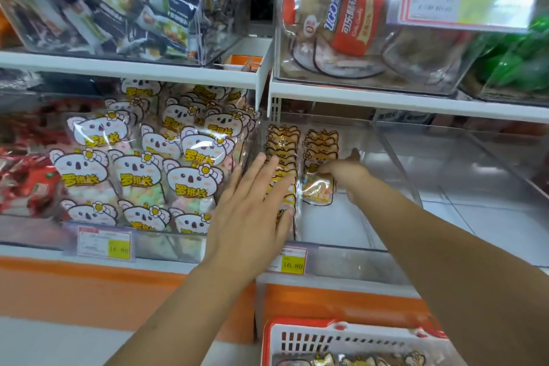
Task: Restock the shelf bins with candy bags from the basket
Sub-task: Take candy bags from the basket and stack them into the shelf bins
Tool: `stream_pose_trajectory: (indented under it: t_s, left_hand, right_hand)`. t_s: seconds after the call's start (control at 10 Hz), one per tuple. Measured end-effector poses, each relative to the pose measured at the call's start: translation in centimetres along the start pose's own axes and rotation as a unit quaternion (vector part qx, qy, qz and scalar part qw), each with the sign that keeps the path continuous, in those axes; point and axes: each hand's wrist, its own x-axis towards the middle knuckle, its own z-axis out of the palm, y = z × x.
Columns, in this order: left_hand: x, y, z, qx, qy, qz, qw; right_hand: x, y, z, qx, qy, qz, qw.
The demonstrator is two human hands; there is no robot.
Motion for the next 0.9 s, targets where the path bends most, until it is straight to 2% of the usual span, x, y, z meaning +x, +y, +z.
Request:
stream_pose_trajectory:
  t_s: [0.1,0.2,0.3,0.4,0.5,0.6,0.7,0.8,0.9]
  left_hand:
    - [0.0,0.2,-0.5,-0.010,0.001,-0.003,1.000]
    - [-0.6,1.9,-2.0,-0.050,0.043,0.001,0.998]
    - [-2.0,4.2,-3.1,-0.099,0.064,0.027,0.993]
    - [-6.1,8.3,-2.8,-0.149,0.041,0.084,0.984]
    - [-9.6,10.9,-1.5,-0.176,-0.041,0.090,0.979]
    - [-14.9,14.2,1.5,-0.251,-0.272,0.008,0.929]
    - [-18.3,15.3,4.5,-0.269,-0.394,-0.057,0.877]
    - [-22.9,16.1,8.5,-0.277,-0.486,-0.098,0.823]
    - [-24.7,16.0,10.4,-0.237,-0.505,-0.084,0.826]
  right_hand:
    - [-4.0,-0.4,-1.2,-0.017,-0.006,-0.075,0.997]
    - [-12.1,1.0,-3.9,0.005,-0.023,-0.189,0.982]
    - [-16.4,4.2,-6.0,0.022,0.008,-0.252,0.967]
    - [-20.7,10.9,-9.1,0.052,0.032,-0.244,0.968]
    - [-21.5,17.0,-10.7,0.021,0.019,-0.156,0.987]
    - [-22.2,25.2,-11.5,-0.212,-0.127,0.033,0.968]
    - [-21.1,31.4,-11.3,-0.279,-0.186,0.082,0.939]
    - [-21.3,35.5,-10.2,-0.272,-0.210,0.109,0.933]
    - [-21.9,37.2,-8.9,-0.249,-0.232,0.135,0.931]
